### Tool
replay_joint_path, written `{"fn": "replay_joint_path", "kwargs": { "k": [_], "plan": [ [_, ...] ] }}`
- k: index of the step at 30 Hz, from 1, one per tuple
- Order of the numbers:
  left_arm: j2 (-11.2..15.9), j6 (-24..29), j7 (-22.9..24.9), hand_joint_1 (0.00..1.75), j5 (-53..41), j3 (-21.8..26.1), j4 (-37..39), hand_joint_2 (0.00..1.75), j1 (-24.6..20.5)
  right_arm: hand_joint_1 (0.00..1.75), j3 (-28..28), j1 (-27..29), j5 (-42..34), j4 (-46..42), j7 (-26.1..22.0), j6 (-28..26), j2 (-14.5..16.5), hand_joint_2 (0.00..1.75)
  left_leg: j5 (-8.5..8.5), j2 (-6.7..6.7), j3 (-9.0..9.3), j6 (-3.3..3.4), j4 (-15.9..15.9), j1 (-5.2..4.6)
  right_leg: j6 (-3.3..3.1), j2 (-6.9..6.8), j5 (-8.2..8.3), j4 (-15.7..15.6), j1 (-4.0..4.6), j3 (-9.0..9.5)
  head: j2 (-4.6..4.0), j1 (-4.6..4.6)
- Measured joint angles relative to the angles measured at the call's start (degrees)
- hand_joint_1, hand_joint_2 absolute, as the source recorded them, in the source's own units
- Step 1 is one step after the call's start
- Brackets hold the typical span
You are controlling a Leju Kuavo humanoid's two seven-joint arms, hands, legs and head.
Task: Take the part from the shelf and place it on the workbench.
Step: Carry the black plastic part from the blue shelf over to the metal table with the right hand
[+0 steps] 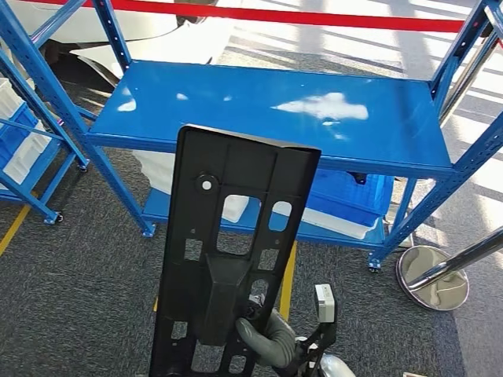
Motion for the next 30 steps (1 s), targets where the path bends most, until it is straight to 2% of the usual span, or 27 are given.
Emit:
{"fn": "replay_joint_path", "kwargs": {
  "k": [1, 2, 4, 5, 6, 7, 8, 9, 10, 11, 12, 13, 14, 16, 17, 18, 19, 20, 21, 22, 24, 25, 26, 27, 28, 29, 30],
  "plan": [
    [0.0, 0.1, -0.4, 0.00, 0.0, 0.0, 0.0, 1.75, 0.3, 1.75, 0.0, 0.2, 0.1, 0.1, -0.5, -0.3, 0.0, 1.75, -0.87, -0.10, 1.90, 0.10, -3.2, 0.11, 0.28, 0.08, 0.33, 0.7, 0.09, -0.83, 0.00, -0.03],
    [0.1, 0.3, -0.9, 0.00, 0.0, 0.0, 0.0, 1.75, 0.5, 1.75, 0.0, 0.5, 0.2, 0.2, -0.9, -0.7, 0.0, 1.75, -1.77, -0.20, 2.89, 0.26, -5.3, 0.10, 0.57, 0.12, 0.77, 1.2, 0.19, -1.47, 0.01, -0.05],
    [0.1, 0.5, -1.4, 0.00, 0.0, -0.1, 0.0, 1.75, 0.8, 1.75, -0.2, 1.2, 0.6, 0.4, -2.1, -1.2, 0.0, 1.75, -1.92, -0.17, 2.38, 1.07, -6.0, 0.11, 1.32, 0.21, 1.40, 1.4, 0.20, -2.44, 0.01, -0.02],
    [0.2, 0.6, -1.5, 0.00, 0.0, -0.1, 0.0, 1.75, 0.9, 1.75, -0.3, 1.5, 0.8, 0.6, -2.7, -1.4, 0.0, 1.75, -1.52, -0.07, 1.78, 1.63, -6.0, 0.17, 1.71, 0.29, 0.56, 1.9, 0.14, -2.90, 0.00, 0.03],
    [0.3, 0.7, -1.3, 0.00, 0.0, -0.2, 0.0, 1.75, 0.8, 1.75, -0.4, 1.9, 1.1, 0.6, -3.3, -1.6, 0.0, 1.75, -0.99, 0.08, 1.13, 2.25, -6.0, 0.22, 2.07, 0.37, -1.34, 3.2, 0.03, -3.40, 0.00, 0.09],
    [0.5, 0.6, -0.9, 0.00, 0.0, -0.3, 0.0, 1.75, 0.8, 1.75, -0.5, 2.2, 1.4, 0.7, -3.8, -1.7, 0.0, 1.75, -0.41, 0.25, 0.45, 2.78, -6.0, 0.20, 2.36, 0.41, -4.15, 5.4, -0.17, -3.91, 0.00, 0.16],
    [0.6, 0.4, -0.4, 0.00, 0.0, -0.4, 0.0, 1.75, 0.8, 1.75, -0.6, 2.4, 1.7, 0.7, -4.2, -1.7, 0.0, 1.75, 0.17, 0.38, -0.25, 3.10, -6.0, 0.07, 2.57, 0.42, -7.07, 8.5, -0.32, -4.42, 0.00, 0.22],
    [0.7, 0.1, 0.3, 0.00, 0.0, -0.5, 0.0, 1.75, 0.9, 1.75, -0.6, 2.6, 2.0, 0.6, -4.6, -1.6, 0.0, 1.75, 0.77, 0.52, -0.98, 3.27, -5.9, -0.08, 2.70, 0.42, -9.19, 12.1, -0.46, -4.84, 0.00, 0.23],
    [0.9, -0.4, 1.1, 0.00, 0.0, -0.7, 0.0, 1.75, 1.0, 1.75, -0.7, 2.8, 2.4, 0.5, -5.0, -1.5, 0.0, 1.75, 1.36, 0.64, -1.77, 3.36, -5.8, -0.24, 2.77, 0.43, -9.99, 15.2, -0.54, -4.94, 0.00, 0.24],
    [1.0, -0.9, 2.0, 0.00, 0.0, -0.9, 0.0, 1.75, 1.0, 1.75, -0.7, 2.9, 3.0, 0.2, -5.3, -1.4, -0.1, 1.75, 1.94, 0.73, -2.61, 3.43, -5.7, -0.41, 2.73, 0.43, -9.39, 16.9, -0.58, -4.46, 0.00, 0.23],
    [1.1, -1.5, 2.8, 0.00, 0.0, -1.1, 0.0, 1.75, 1.0, 1.75, -0.7, 3.0, 3.6, -0.2, -5.7, -1.2, -0.2, 1.75, 2.49, 0.78, -3.44, 3.45, -5.5, -0.58, 2.56, 0.44, -7.79, 16.8, -0.57, -3.21, 0.01, 0.23],
    [1.1, -2.0, 3.6, 0.00, 0.0, -1.3, 0.0, 1.75, 1.0, 1.75, -0.7, 3.0, 4.4, -0.7, -6.0, -1.1, -0.3, 1.75, 3.01, 0.78, -4.18, 3.44, -5.4, -0.75, 2.25, 0.46, -6.00, 14.6, -0.52, -1.01, 0.01, 0.23],
    [1.1, -2.4, 4.3, 0.00, 0.0, -1.3, 0.0, 1.75, 1.0, 1.75, -0.7, 2.9, 5.2, -1.4, -6.2, -1.0, -0.3, 1.75, 3.52, 0.77, -4.78, 3.41, -5.4, -0.89, 1.80, 0.55, -4.89, 10.9, -0.38, 1.96, 0.01, 0.21],
    [1.2, -2.9, 5.0, 0.00, 0.0, -1.6, 0.0, 1.75, 1.1, 1.75, -0.6, 2.6, 6.6, -2.9, -6.5, -0.7, -0.5, 1.75, 4.53, 0.72, -5.53, 3.09, -5.3, -1.11, 0.84, 0.71, -5.11, 1.9, 0.04, 8.03, 0.01, 0.16],
    [1.2, -3.0, 5.0, 0.00, 0.0, -1.8, 0.0, 1.75, 1.1, 1.75, -0.4, 2.5, 7.0, -3.5, -6.6, -0.5, -0.6, 1.75, 5.09, 0.71, -5.84, 2.81, -5.3, -1.05, 0.51, 0.79, -5.67, -1.2, 0.28, 9.74, 0.01, 0.15],
    [1.2, -3.0, 4.7, 0.00, 0.0, -2.0, 0.0, 1.75, 1.1, 1.75, -0.2, 2.3, 7.2, -4.0, -6.5, -0.4, -0.6, 1.75, 5.68, 0.71, -6.17, 2.48, -5.3, -0.94, 0.29, 0.81, -5.83, -2.9, 0.50, 10.42, 0.01, 0.14],
    [1.2, -2.9, 4.3, 0.00, 0.0, -2.1, 0.0, 1.75, 1.2, 1.75, 0.0, 2.3, 7.2, -4.4, -6.4, -0.3, -0.6, 1.75, 6.01, 0.67, -6.59, 2.15, -5.3, -0.76, 0.04, 0.78, -5.48, -3.4, 0.49, 10.26, 0.01, 0.15],
    [1.2, -2.6, 3.7, 0.00, -0.1, -2.2, 0.0, 1.75, 1.2, 1.75, 0.2, 2.1, 7.3, -4.6, -6.3, -0.2, -0.6, 1.75, 5.63, 0.58, -7.03, 1.87, -5.2, -0.66, -0.28, 0.68, -4.87, -3.6, 0.45, 9.82, 0.01, 0.17],
    [1.2, -2.4, 3.0, 0.00, -0.1, -2.2, 0.0, 1.75, 1.2, 1.75, 0.4, 1.8, 7.3, -4.8, -6.2, -0.2, -0.6, 1.75, 4.03, 0.48, -7.54, 1.64, -4.2, -0.61, -0.70, 0.57, -4.19, -3.9, 0.38, 9.23, 0.01, 0.16],
    [1.2, -2.1, 2.2, 0.00, -0.1, -2.2, 0.0, 1.75, 1.2, 1.75, 0.7, 1.5, 7.4, -4.8, -6.1, -0.2, -0.5, 1.75, 1.45, 0.37, -8.17, 1.43, -2.1, -0.60, -1.07, 0.45, -3.51, -4.0, 0.26, 8.49, 0.01, 0.15],
    [1.2, -1.6, 0.9, 0.00, -0.1, -2.2, 0.0, 1.75, 1.1, 1.75, 1.3, 0.7, 7.5, -4.9, -5.9, -0.2, -0.3, 1.75, -4.20, 0.27, -9.48, 1.06, 4.7, -0.57, -1.44, 0.27, -2.35, -3.6, 0.36, 6.61, 0.00, 0.10],
    [1.2, -1.4, 0.4, 0.00, -0.1, -2.2, 0.0, 1.75, 1.0, 1.75, 1.5, 0.5, 7.5, -4.8, -5.8, -0.2, -0.2, 1.75, -5.44, 0.24, -9.88, 0.87, 8.1, -0.55, -1.42, 0.18, -1.83, -3.3, 0.38, 5.63, 0.00, 0.10],
    [1.2, -1.3, 0.0, 0.00, -0.1, -2.2, 0.0, 1.75, 0.9, 1.75, 1.8, 0.1, 7.5, -4.8, -5.7, -0.2, -0.2, 1.75, -5.12, 0.23, -9.78, 0.68, 10.4, -0.51, -1.34, 0.09, -1.32, -2.8, 0.35, 4.53, 0.00, 0.10],
    [1.2, -1.2, -0.2, 0.00, -0.1, -2.2, 0.0, 1.75, 0.8, 1.75, 2.1, -0.2, 7.5, -4.8, -5.5, -0.2, -0.1, 1.75, -3.54, 0.22, -9.00, 0.49, 11.0, -0.40, -1.18, 0.03, -0.85, -2.3, 0.27, 3.35, 0.00, 0.10],
    [1.2, -1.1, -0.4, 0.00, -0.1, -2.2, 0.0, 1.75, 0.6, 1.75, 2.4, -0.5, 7.5, -4.7, -5.3, -0.2, 0.0, 1.75, -1.51, 0.22, -7.46, 0.28, 9.8, -0.25, -0.95, 0.01, -0.44, -1.6, 0.15, 2.10, 0.00, 0.10],
    [1.1, -1.1, -0.5, 0.00, -0.1, -2.3, 0.0, 1.75, 0.3, 1.75, 2.6, -0.8, 7.4, -4.7, -5.2, -0.2, 0.2, 1.75, -0.05, 0.22, -5.11, 0.04, 6.9, -0.01, -0.66, 0.01, -0.09, -0.9, 0.07, 0.88, 0.00, 0.08],
    [1.1, -1.0, -0.7, 0.00, 0.0, -2.2, 0.0, 1.75, 0.0, 1.75, 2.9, -1.2, 7.3, -4.7, -5.0, -0.2, 0.4, 1.75, 0.29, 0.18, -2.23, -0.11, 2.7, 0.18, -0.37, 0.04, 0.18, 0.1, 0.06, -0.22, 0.00, 0.06]
  ]
}}
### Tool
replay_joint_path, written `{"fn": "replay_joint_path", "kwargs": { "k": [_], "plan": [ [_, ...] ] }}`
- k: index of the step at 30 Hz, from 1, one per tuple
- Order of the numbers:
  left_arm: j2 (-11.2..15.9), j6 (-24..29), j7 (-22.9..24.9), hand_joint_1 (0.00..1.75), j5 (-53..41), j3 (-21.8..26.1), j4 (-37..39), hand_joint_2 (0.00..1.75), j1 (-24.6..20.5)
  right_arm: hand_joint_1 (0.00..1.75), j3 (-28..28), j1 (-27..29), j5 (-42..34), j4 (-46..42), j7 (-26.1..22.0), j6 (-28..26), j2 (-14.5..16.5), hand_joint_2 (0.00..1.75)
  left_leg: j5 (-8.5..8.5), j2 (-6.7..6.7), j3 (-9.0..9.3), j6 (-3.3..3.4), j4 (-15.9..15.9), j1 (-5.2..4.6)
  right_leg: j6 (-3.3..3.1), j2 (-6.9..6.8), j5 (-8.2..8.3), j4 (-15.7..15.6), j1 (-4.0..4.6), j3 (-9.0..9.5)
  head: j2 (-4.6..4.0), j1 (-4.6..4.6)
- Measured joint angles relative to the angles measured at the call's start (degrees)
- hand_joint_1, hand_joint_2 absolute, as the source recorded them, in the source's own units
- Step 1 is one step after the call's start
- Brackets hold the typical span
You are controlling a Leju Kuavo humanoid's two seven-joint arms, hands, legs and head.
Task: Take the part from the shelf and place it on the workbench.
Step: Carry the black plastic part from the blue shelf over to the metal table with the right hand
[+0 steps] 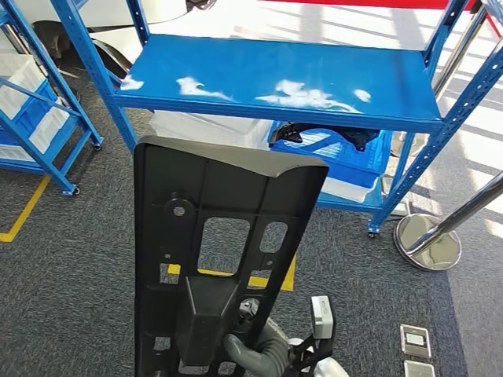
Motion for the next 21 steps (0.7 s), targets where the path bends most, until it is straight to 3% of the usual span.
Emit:
{"fn": "replay_joint_path", "kwargs": {
  "k": [2, 3, 5, 6, 7, 9, 10, 11, 12, 13, 15, 17, 19, 21],
  "plan": [
    [-0.2, 0.0, -0.2, 0.00, 0.0, 0.0, 0.0, 1.75, -0.5, 1.75, 0.4, -0.6, -0.1, 0.1, 0.2, 0.0, 0.4, 1.75, -1.54, -0.16, 4.06, 0.29, -6.7, 0.14, 0.61, 0.04, 0.74, 1.3, 0.09, -1.58, 0.00, -0.02],
    [-0.3, 0.0, -0.2, 0.00, 0.0, 0.0, 0.0, 1.75, -0.5, 1.75, 0.7, -0.8, -0.1, 0.1, 0.3, 0.1, 0.5, 1.75, -2.13, -0.24, 4.74, 0.69, -8.2, 0.02, 0.86, 0.05, 1.29, 1.6, 0.11, -2.07, 0.00, 0.01],
    [-0.5, 0.0, -0.1, 0.00, 0.0, 0.0, 0.0, 1.75, -0.5, 1.75, 1.1, -1.2, -0.1, 0.3, 0.3, 0.2, 0.6, 1.75, -1.67, -0.08, 3.95, 1.63, -8.3, 0.00, 1.44, 0.18, 1.70, 1.7, 0.07, -2.76, 0.00, 0.05],
    [-0.5, 0.1, 0.1, 0.00, 0.0, 0.0, 0.0, 1.75, -0.4, 1.75, 1.2, -1.4, -0.1, 0.4, 0.3, 0.4, 0.6, 1.75, -1.05, 0.09, 3.34, 2.18, -8.2, 0.03, 1.78, 0.27, 0.45, 2.4, -0.03, -3.11, 0.00, 0.11],
    [-0.6, 0.1, 0.2, 0.00, 0.0, 0.1, 0.0, 1.75, -0.4, 1.75, 1.3, -1.6, -0.1, 0.5, 0.3, 0.5, 0.6, 1.75, -0.37, 0.27, 2.62, 2.65, -8.2, 0.07, 2.12, 0.35, -1.88, 4.1, -0.15, -3.56, 0.01, 0.16],
    [-0.5, 0.3, 0.1, 0.00, 0.0, 0.1, 0.0, 1.75, -0.4, 1.75, 1.5, -2.0, -0.1, 0.7, 0.3, 0.7, 0.6, 1.75, 1.00, 0.47, 1.01, 3.26, -8.2, -0.10, 2.62, 0.38, -7.84, 10.3, -0.48, -4.56, 0.01, 0.25],
    [-0.5, 0.3, 0.0, 0.00, 0.0, 0.1, 0.0, 1.75, -0.4, 1.75, 1.7, -2.2, -0.2, 0.8, 0.3, 0.7, 0.6, 1.75, 1.66, 0.51, 0.18, 3.36, -8.1, -0.21, 2.74, 0.38, -9.56, 13.8, -0.58, -4.88, 0.01, 0.25],
    [-0.5, 0.2, -0.1, 0.00, 0.0, 0.2, 0.0, 1.75, -0.4, 1.75, 1.8, -2.3, -0.2, 0.9, 0.3, 0.8, 0.6, 1.75, 2.28, 0.55, -0.69, 3.40, -8.0, -0.31, 2.80, 0.38, -9.87, 16.4, -0.64, -4.75, 0.00, 0.25],
    [-0.5, 0.2, -0.1, 0.00, 0.0, 0.2, 0.0, 1.75, -0.3, 1.75, 1.9, -2.4, -0.2, 1.0, 0.3, 0.9, 0.6, 1.75, 2.86, 0.57, -1.54, 3.40, -7.9, -0.42, 2.75, 0.40, -8.90, 17.3, -0.66, -3.92, 0.01, 0.24],
    [-0.5, 0.2, -0.1, 0.00, 0.0, 0.2, 0.0, 1.75, -0.3, 1.75, 2.1, -2.6, -0.3, 1.0, 0.2, 1.0, 0.6, 1.75, 3.41, 0.57, -2.37, 3.38, -7.8, -0.53, 2.55, 0.42, -7.21, 16.2, -0.65, -2.21, 0.01, 0.24],
    [-0.5, 0.1, -0.1, 0.00, 0.0, 0.3, 0.0, 1.75, -0.3, 1.75, 2.3, -3.0, -0.3, 1.1, 0.0, 1.2, 0.7, 1.75, 4.44, 0.50, -3.64, 3.26, -7.7, -0.76, 1.72, 0.59, -4.86, 8.8, -0.40, 3.59, 0.01, 0.23],
    [-0.6, 0.2, 0.0, 0.00, 0.0, 0.3, 0.0, 1.75, -0.2, 1.75, 2.4, -3.4, -0.5, 1.1, -0.1, 1.4, 0.7, 1.75, 5.54, 0.43, -4.39, 2.85, -7.7, -0.84, 0.91, 0.77, -5.35, 0.3, 0.06, 9.02, 0.01, 0.18],
    [-0.6, 0.2, 0.2, 0.00, 0.0, 0.3, 0.0, 1.75, -0.2, 1.75, 2.6, -3.5, -0.6, 1.1, -0.2, 1.5, 0.8, 1.75, 6.86, 0.43, -5.20, 2.18, -8.0, -0.60, 0.50, 0.84, -5.55, -3.3, 0.50, 10.32, 0.00, 0.14],
    [-0.5, 0.3, 0.3, 0.00, 0.0, 0.3, 0.0, 1.75, -0.2, 1.75, 2.7, -3.6, -0.7, 1.2, -0.2, 1.6, 0.9, 1.75, 6.12, 0.26, -6.21, 1.63, -7.8, -0.37, 0.06, 0.60, -4.15, -3.9, 0.40, 9.30, 0.00, 0.13]
  ]
}}
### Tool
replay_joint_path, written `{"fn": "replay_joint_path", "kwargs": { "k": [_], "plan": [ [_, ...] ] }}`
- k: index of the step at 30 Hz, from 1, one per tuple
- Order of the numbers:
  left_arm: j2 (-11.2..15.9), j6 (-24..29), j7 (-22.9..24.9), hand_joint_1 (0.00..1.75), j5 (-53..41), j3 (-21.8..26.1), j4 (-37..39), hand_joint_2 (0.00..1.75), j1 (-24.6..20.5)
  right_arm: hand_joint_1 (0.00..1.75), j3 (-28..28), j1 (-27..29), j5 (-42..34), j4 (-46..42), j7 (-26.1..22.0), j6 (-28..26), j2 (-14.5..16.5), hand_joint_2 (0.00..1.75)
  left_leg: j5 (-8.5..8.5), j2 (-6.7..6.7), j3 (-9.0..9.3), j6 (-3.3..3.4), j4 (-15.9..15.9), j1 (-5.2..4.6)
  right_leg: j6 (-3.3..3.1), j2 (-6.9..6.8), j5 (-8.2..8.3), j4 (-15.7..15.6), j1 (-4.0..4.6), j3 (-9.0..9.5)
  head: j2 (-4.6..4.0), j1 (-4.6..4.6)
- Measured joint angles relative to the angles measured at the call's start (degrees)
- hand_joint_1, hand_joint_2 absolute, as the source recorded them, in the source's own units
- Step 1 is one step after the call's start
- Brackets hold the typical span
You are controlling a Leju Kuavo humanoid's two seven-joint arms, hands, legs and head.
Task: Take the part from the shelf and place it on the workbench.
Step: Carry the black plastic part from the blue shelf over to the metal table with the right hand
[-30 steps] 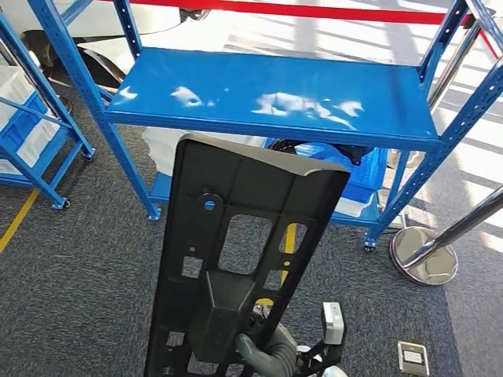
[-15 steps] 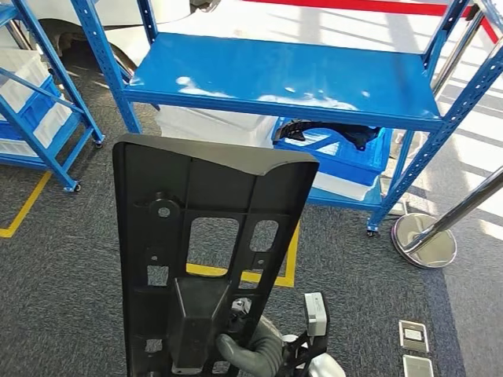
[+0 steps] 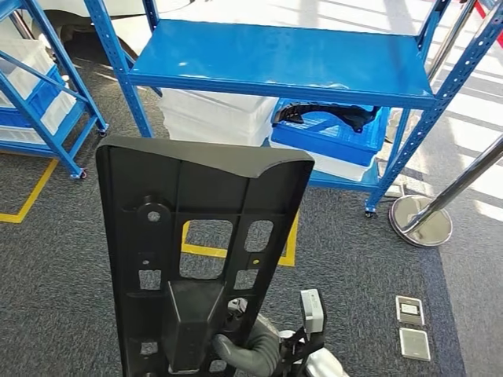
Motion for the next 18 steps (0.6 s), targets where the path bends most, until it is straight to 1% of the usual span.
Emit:
{"fn": "replay_joint_path", "kwargs": {
  "k": [1, 2, 3, 4, 5, 6, 7, 8, 9, 10, 11, 12, 13, 14, 15, 16, 17, 18],
  "plan": [
    [0.1, 0.0, 0.0, 0.00, 0.0, 0.0, 0.0, 1.75, 0.0, 1.75, 0.0, -0.1, -0.1, 0.1, 0.0, 0.1, 0.1, 1.75, -1.92, -0.10, -0.54, -0.20, 1.4, -0.01, -0.27, -0.17, 0.72, -0.1, -0.11, -0.65, 0.00, -0.07],
    [0.1, 0.1, 0.0, 0.00, 0.0, 0.0, 0.0, 1.75, -0.1, 1.75, 0.1, -0.1, -0.1, 0.2, 0.0, 0.1, 0.1, 1.75, -4.74, -0.19, -1.15, -0.33, 3.9, -0.01, -0.52, -0.39, 1.21, -0.1, -0.25, -1.31, 0.00, -0.12],
    [0.2, 0.1, 0.0, 0.00, 0.0, 0.0, 0.0, 1.75, -0.1, 1.75, 0.1, -0.2, -0.2, 0.3, 0.0, 0.2, 0.2, 1.75, -7.55, -0.20, -1.78, -0.49, 7.4, -0.05, -0.71, -0.51, 1.57, 0.4, -0.19, -2.09, 0.00, -0.20],
    [0.2, 0.2, 0.0, 0.00, 0.0, 0.0, 0.0, 1.75, -0.1, 1.75, 0.2, -0.2, -0.2, 0.5, 0.0, 0.2, 0.2, 1.75, -9.57, -0.21, -2.29, -0.66, 11.3, -0.03, -0.79, -0.67, 1.82, 0.9, -0.16, -2.93, 0.00, -0.21],
    [0.3, 0.3, 0.0, 0.00, 0.0, 0.1, 0.0, 1.75, -0.1, 1.75, 0.2, -0.3, -0.3, 0.6, 0.0, 0.2, 0.2, 1.75, -10.34, -0.21, -2.40, -0.83, 14.4, -0.01, -0.80, -0.81, 2.02, 1.6, -0.14, -3.82, 0.00, -0.20],
    [0.3, 0.3, 0.1, 0.00, 0.0, 0.1, 0.0, 1.75, -0.1, 1.75, 0.3, -0.3, -0.4, 0.7, 0.0, 0.3, 0.2, 1.75, -9.91, -0.21, -1.88, -1.02, 15.8, 0.06, -0.75, -0.89, 2.16, 2.3, -0.18, -4.80, 0.00, -0.20],
    [0.3, 0.3, 0.1, 0.00, 0.0, 0.1, 0.0, 1.75, -0.1, 1.75, 0.4, -0.4, -0.4, 0.8, 0.0, 0.3, 0.3, 1.75, -8.58, -0.21, -0.62, -1.21, 15.4, 0.19, -0.65, -0.91, 2.27, 3.2, -0.27, -5.81, 0.00, -0.20],
    [0.3, 0.3, 0.1, 0.00, 0.0, 0.1, 0.0, 1.75, 0.0, 1.75, 0.4, -0.5, -0.5, 0.8, 0.0, 0.3, 0.3, 1.75, -7.02, -0.20, 1.29, -1.44, 13.0, 0.38, -0.54, -0.88, 2.34, 4.1, -0.38, -6.80, 0.00, -0.21],
    [0.3, 0.3, 0.1, 0.00, 0.0, 0.1, 0.0, 1.75, 0.1, 1.75, 0.4, -0.6, -0.5, 0.9, 0.0, 0.3, 0.3, 1.75, -6.22, -0.23, 3.38, -1.69, 9.9, 0.52, -0.37, -0.82, 2.40, 5.0, -0.39, -7.88, 0.00, -0.24],
    [0.3, 0.2, 0.0, 0.00, 0.0, 0.1, 0.0, 1.75, 0.2, 1.75, 0.5, -0.6, -0.5, 0.9, 0.0, 0.4, 0.4, 1.75, -6.07, -0.30, 5.11, -1.67, 6.8, 0.61, -0.15, -0.75, 2.54, 5.9, -0.34, -8.83, 0.00, -0.24],
    [0.3, 0.2, -0.1, 0.00, 0.0, 0.1, 0.0, 1.75, 0.3, 1.75, 0.5, -0.7, -0.6, 0.9, -0.1, 0.4, 0.4, 1.75, -6.36, -0.38, 6.12, -1.52, 4.6, 0.61, 0.14, -0.70, 2.82, 6.5, -0.27, -9.68, 0.00, -0.23],
    [0.3, 0.1, -0.1, 0.00, 0.0, 0.2, 0.0, 1.75, 0.4, 1.75, 0.5, -0.7, -0.6, 0.9, -0.1, 0.4, 0.4, 1.75, -6.84, -0.46, 6.42, -1.22, 3.4, 0.51, 0.47, -0.67, 3.29, 6.9, -0.19, -10.40, 0.00, -0.23],
    [0.3, 0.1, -0.2, 0.00, 0.0, 0.2, 0.0, 1.75, 0.5, 1.75, 0.5, -0.7, -0.6, 0.9, -0.1, 0.4, 0.4, 1.75, -6.78, -0.50, 6.25, -0.75, 3.0, 0.46, 0.78, -0.63, 3.86, 7.1, -0.16, -10.88, 0.00, -0.21],
    [0.3, 0.0, -0.2, 0.00, 0.0, 0.2, 0.0, 1.75, 0.6, 1.75, 0.6, -0.7, -0.6, 1.0, -0.1, 0.4, 0.4, 1.75, -6.54, -0.48, 5.96, -0.47, 2.8, 0.57, 1.11, -0.54, 4.18, 7.1, -0.17, -11.35, 0.00, -0.21],
    [0.3, 0.0, -0.2, 0.00, 0.0, 0.2, 0.0, 1.75, 0.6, 1.75, 0.6, -0.7, -0.6, 1.0, -0.1, 0.4, 0.4, 1.75, -6.21, -0.46, 5.62, -0.10, 2.5, 0.67, 1.47, -0.41, 3.77, 7.4, -0.22, -11.79, 0.00, -0.18],
    [0.3, 0.0, -0.3, 0.00, 0.0, 0.2, 0.0, 1.75, 0.6, 1.75, 0.6, -0.7, -0.6, 1.0, -0.1, 0.4, 0.4, 1.75, -5.88, -0.43, 5.22, 0.27, 2.3, 0.80, 1.86, -0.27, 2.38, 8.4, -0.33, -12.28, 0.00, -0.12],
    [0.3, 0.0, -0.4, 0.00, 0.0, 0.2, 0.0, 1.75, 0.5, 1.75, 0.6, -0.7, -0.6, 1.0, -0.1, 0.4, 0.3, 1.75, -5.56, -0.38, 4.82, 0.62, 2.1, 0.87, 2.24, -0.17, 0.20, 10.5, -0.50, -12.89, 0.00, -0.06],
    [0.3, 0.0, -0.5, 0.00, 0.0, 0.2, 0.0, 1.75, 0.5, 1.75, 0.6, -0.7, -0.6, 1.0, -0.2, 0.4, 0.3, 1.75, -5.22, -0.31, 4.38, 0.97, 2.1, 0.78, 2.59, -0.13, -2.31, 13.5, -0.68, -13.55, 0.00, 0.00]
  ]
}}
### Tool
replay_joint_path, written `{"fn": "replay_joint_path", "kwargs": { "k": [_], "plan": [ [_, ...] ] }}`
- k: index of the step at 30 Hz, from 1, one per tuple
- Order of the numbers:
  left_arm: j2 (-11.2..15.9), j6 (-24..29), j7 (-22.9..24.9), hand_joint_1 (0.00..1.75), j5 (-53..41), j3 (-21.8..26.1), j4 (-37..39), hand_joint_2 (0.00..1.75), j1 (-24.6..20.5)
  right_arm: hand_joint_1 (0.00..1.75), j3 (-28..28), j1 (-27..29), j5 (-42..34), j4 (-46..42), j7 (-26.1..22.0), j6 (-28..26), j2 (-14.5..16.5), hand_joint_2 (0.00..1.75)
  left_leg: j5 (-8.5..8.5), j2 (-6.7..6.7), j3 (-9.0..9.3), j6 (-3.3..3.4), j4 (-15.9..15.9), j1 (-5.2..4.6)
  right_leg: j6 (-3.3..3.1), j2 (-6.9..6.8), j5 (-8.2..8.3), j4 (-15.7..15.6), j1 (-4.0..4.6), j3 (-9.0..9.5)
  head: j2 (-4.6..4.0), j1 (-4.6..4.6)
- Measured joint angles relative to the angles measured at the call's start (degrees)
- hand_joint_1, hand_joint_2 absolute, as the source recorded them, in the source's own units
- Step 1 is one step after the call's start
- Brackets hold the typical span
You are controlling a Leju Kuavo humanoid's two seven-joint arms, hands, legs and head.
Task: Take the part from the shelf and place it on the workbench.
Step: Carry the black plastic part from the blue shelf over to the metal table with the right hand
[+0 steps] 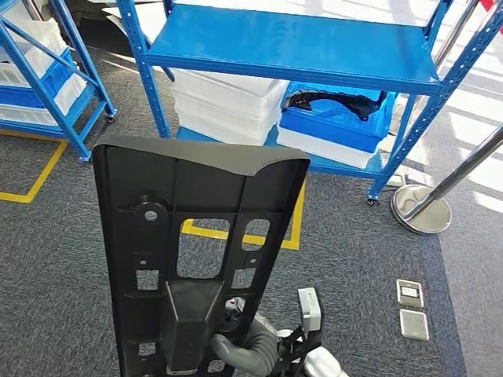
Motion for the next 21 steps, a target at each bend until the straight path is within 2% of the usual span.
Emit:
{"fn": "replay_joint_path", "kwargs": {
  "k": [1, 2, 3, 4, 5, 6, 8, 9, 11, 12, 13, 15, 16, 17, 18, 19, 21],
  "plan": [
    [0.0, 0.0, -0.2, 0.00, 0.0, 0.0, 0.0, 1.75, 0.0, 1.75, 0.0, 0.0, 0.1, 0.0, -0.1, 0.0, 0.0, 1.75, 0.31, 0.08, -0.33, 0.21, 0.0, -0.10, 0.22, 0.00, -2.00, 3.5, -0.16, -0.63, 0.00, 0.03],
    [0.0, 0.0, -0.3, 0.00, 0.0, 0.0, 0.0, 1.75, 0.0, 1.75, 0.0, 0.0, 0.3, 0.0, -0.4, 0.0, 0.0, 1.75, 0.62, 0.16, -0.61, 0.34, 0.0, -0.22, 0.34, 0.00, -2.94, 6.4, -0.25, -0.96, 0.00, 0.04],
    [0.0, 0.0, -0.4, 0.00, 0.0, 0.0, 0.0, 1.75, 0.0, 1.75, 0.0, 0.1, 0.6, 0.1, -0.7, 0.0, 0.0, 1.75, 0.90, 0.22, -0.86, 0.41, 0.0, -0.35, 0.33, 0.01, -2.82, 7.7, -0.30, -0.62, 0.00, 0.04],
    [0.0, 0.0, -0.5, 0.00, 0.0, 0.0, 0.0, 1.75, 0.0, 1.75, 0.0, 0.1, 0.9, 0.1, -1.0, 0.0, 0.0, 1.75, 1.14, 0.23, -1.06, 0.43, 0.0, -0.49, 0.16, 0.02, -1.77, 7.1, -0.30, 0.60, 0.01, 0.04],
    [0.0, 0.0, -0.5, 0.00, 0.0, 0.0, 0.0, 1.75, 0.0, 1.75, 0.0, 0.1, 1.2, 0.0, -1.3, 0.0, 0.0, 1.75, 1.34, 0.21, -1.21, 0.42, 0.0, -0.63, -0.19, 0.05, -0.24, 4.3, -0.21, 2.70, 0.01, 0.03],
    [0.0, 0.0, -0.6, 0.00, 0.0, 0.0, 0.0, 1.75, 0.0, 1.75, 0.0, 0.1, 1.6, 0.0, -1.6, 0.0, 0.0, 1.75, 1.52, 0.20, -1.31, 0.38, 0.0, -0.71, -0.80, 0.11, 0.94, 0.2, -0.01, 5.29, 0.01, 0.01],
    [-0.1, 0.0, -0.7, 0.00, 0.0, 0.0, 0.0, 1.75, 0.0, 1.75, 0.0, 0.0, 2.0, -0.2, -2.0, 0.0, 0.0, 1.75, 2.00, 0.18, -1.51, -0.05, -0.1, -0.65, -1.87, 0.21, 2.01, -6.9, 0.54, 9.32, 0.00, -0.04],
    [-0.1, 0.0, -0.7, 0.00, 0.0, 0.0, 0.0, 1.75, 0.0, 1.75, 0.0, 0.0, 2.3, -0.2, -2.1, 0.0, 0.0, 1.75, 2.33, 0.19, -1.63, -0.41, -0.3, -0.45, -2.23, 0.26, 2.00, -8.7, 0.83, 10.14, 0.00, -0.05],
    [-0.1, 0.1, -0.7, 0.00, 0.0, 0.0, 0.0, 1.75, 0.0, 1.75, 0.1, 0.0, 2.5, -0.3, -2.3, 0.0, 0.0, 1.75, 3.09, 0.12, -1.66, -1.18, -0.9, -0.20, -2.60, 0.26, 2.80, -9.8, 1.13, 10.15, 0.00, 0.00],
    [0.0, 0.1, -0.6, 0.00, 0.0, 0.0, 0.0, 1.75, 0.0, 1.75, 0.2, 0.0, 2.7, -0.3, -2.4, 0.0, 0.0, 1.75, 2.97, -0.01, -1.81, -1.41, -1.1, -0.29, -2.74, 0.18, 3.32, -10.7, 1.01, 10.38, 0.00, 0.01],
    [0.0, 0.2, -0.6, 0.00, 0.0, 0.0, 0.0, 1.75, 0.0, 1.75, 0.3, -0.1, 2.8, -0.4, -2.5, -0.1, 0.0, 1.75, 2.17, -0.15, -2.18, -1.59, -0.7, -0.43, -2.96, 0.08, 3.94, -11.8, 0.82, 10.52, 0.00, -0.08],
    [0.1, 0.3, -0.6, 0.00, 0.0, 0.0, 0.0, 1.75, -0.1, 1.75, 0.5, -0.1, 3.1, -0.5, -2.7, -0.1, 0.1, 1.75, -1.41, -0.34, -4.06, -1.87, 3.5, -0.62, -3.18, -0.20, 4.65, -13.3, 0.43, 10.62, 0.00, -0.27],
    [0.2, 0.3, -0.6, 0.00, 0.0, 0.0, 0.0, 1.75, -0.1, 1.75, 0.5, 0.0, 3.2, -0.4, -2.8, -0.1, 0.2, 1.75, -3.30, -0.34, -5.21, -2.02, 6.9, -0.59, -3.29, -0.33, 4.89, -13.1, 0.42, 10.19, 0.00, -0.38],
    [0.3, 0.4, -0.6, 0.00, 0.0, 0.0, 0.0, 1.75, -0.1, 1.75, 0.5, 0.0, 3.3, -0.4, -2.9, -0.2, 0.1, 1.75, -4.49, -0.34, -6.12, -2.17, 10.1, -0.57, -3.28, -0.50, 4.92, -12.8, 0.43, 9.78, 0.00, -0.38],
    [0.3, 0.4, -0.6, 0.00, 0.0, 0.0, 0.0, 1.75, -0.1, 1.75, 0.5, 0.1, 3.4, -0.4, -2.9, -0.2, 0.1, 1.75, -4.68, -0.33, -6.41, -2.32, 11.9, -0.54, -3.26, -0.67, 4.91, -12.3, 0.43, 9.35, 0.00, -0.39],
    [0.4, 0.4, -0.6, 0.00, 0.0, 0.0, 0.0, 1.75, 0.0, 1.75, 0.5, 0.0, 3.5, -0.4, -2.9, -0.2, 0.1, 1.75, -3.87, -0.28, -5.88, -2.50, 11.8, -0.47, -3.22, -0.85, 4.87, -11.8, 0.39, 8.88, 0.00, -0.39],
    [0.5, 0.4, -0.7, 0.00, 0.0, 0.0, 0.0, 1.75, 0.0, 1.75, 0.5, 0.0, 3.9, -0.4, -3.0, -0.2, 0.1, 1.75, -0.88, 0.57, -2.77, -2.97, 6.4, -0.26, -2.90, -1.19, 4.63, -10.6, 0.27, 7.95, 0.01, -0.40]
  ]
}}
